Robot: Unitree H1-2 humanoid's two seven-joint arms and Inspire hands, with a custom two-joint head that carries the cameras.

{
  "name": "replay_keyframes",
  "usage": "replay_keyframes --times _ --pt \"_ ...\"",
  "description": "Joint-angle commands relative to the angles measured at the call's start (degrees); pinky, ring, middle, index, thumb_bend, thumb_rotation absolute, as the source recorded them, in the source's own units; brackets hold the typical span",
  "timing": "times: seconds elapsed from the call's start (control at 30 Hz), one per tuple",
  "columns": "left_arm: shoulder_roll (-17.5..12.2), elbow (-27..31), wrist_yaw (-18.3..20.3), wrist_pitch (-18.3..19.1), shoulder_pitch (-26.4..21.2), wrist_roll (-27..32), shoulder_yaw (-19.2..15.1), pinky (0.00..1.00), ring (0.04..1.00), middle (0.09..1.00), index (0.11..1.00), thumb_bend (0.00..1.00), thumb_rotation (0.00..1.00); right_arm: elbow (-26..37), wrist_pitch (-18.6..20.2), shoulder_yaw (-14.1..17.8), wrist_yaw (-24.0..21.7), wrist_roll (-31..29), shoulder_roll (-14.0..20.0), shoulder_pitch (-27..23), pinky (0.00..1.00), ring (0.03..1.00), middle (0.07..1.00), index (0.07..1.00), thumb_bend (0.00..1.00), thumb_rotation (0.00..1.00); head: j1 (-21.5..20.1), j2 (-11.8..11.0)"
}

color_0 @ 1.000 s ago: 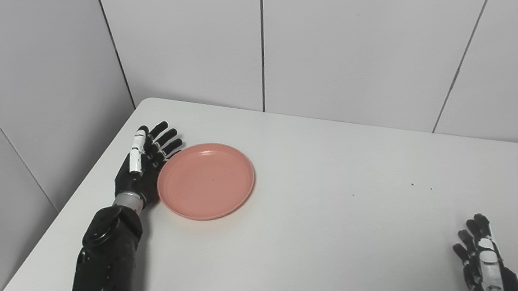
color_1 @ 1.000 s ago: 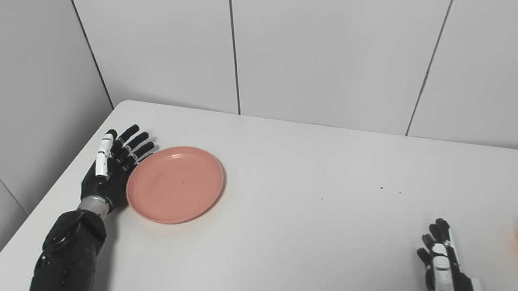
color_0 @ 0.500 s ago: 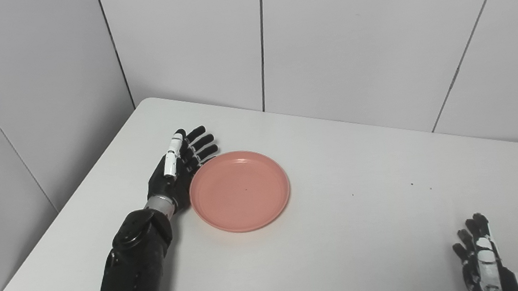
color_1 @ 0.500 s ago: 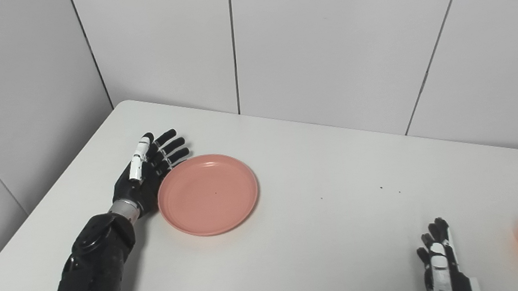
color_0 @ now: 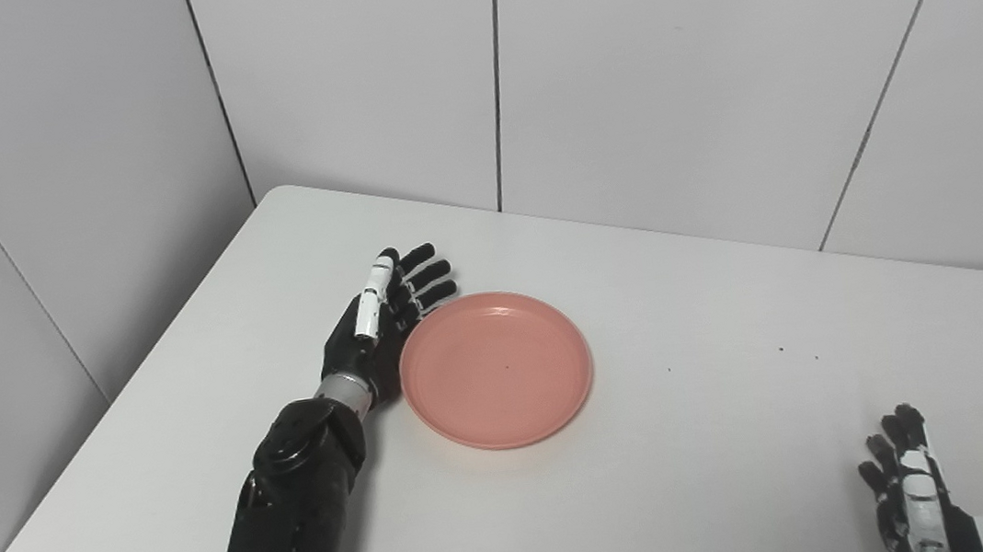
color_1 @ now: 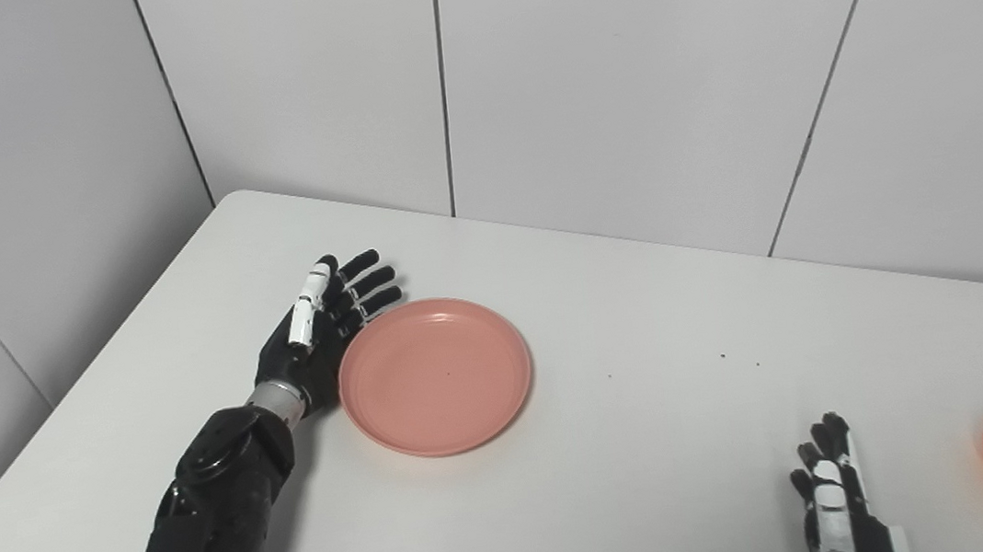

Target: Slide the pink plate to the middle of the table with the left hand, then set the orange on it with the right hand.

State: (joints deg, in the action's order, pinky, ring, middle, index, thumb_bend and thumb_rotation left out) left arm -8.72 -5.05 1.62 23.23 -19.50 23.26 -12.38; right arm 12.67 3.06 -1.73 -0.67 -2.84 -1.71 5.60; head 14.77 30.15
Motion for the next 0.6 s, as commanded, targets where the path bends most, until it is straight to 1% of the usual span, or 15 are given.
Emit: replay_keyframes --times 0.0,0.17,0.3,0.57 --pt "0.6 1.1 -0.3 1.5 -1.7 -0.5 0.7 0.79 0.808 0.815 0.804 0.35 1.0 1.9 -0.7 -0.1 0.2 0.3 -0.4 -0.8 1.0 0.978 0.991 0.991 0.19 1.0 -0.3 0.1" --pt "1.0 1.0 0.4 1.6 -2.2 -0.9 2.1 0.79 0.814 0.821 0.81 0.34 1.0 1.8 -0.6 -0.1 0.3 0.4 -0.5 -1.0 1.0 0.982 0.997 0.997 0.2 1.0 -0.8 0.1" --pt "2.0 1.1 0.5 2.0 -2.8 -1.1 3.6 0.79 0.812 0.823 0.813 0.33 1.0 1.6 -1.0 -0.1 0.4 0.5 -0.6 -1.0 1.0 0.98 0.993 0.994 0.21 1.0 -1.3 0.2" --pt "4.3 0.7 1.2 1.2 -3.3 -1.1 5.1 0.79 0.804 0.817 0.809 0.36 1.0 1.5 -1.1 -0.2 0.6 0.8 -1.0 -1.1 1.0 0.98 0.994 0.996 0.22 1.0 -2.1 0.4"
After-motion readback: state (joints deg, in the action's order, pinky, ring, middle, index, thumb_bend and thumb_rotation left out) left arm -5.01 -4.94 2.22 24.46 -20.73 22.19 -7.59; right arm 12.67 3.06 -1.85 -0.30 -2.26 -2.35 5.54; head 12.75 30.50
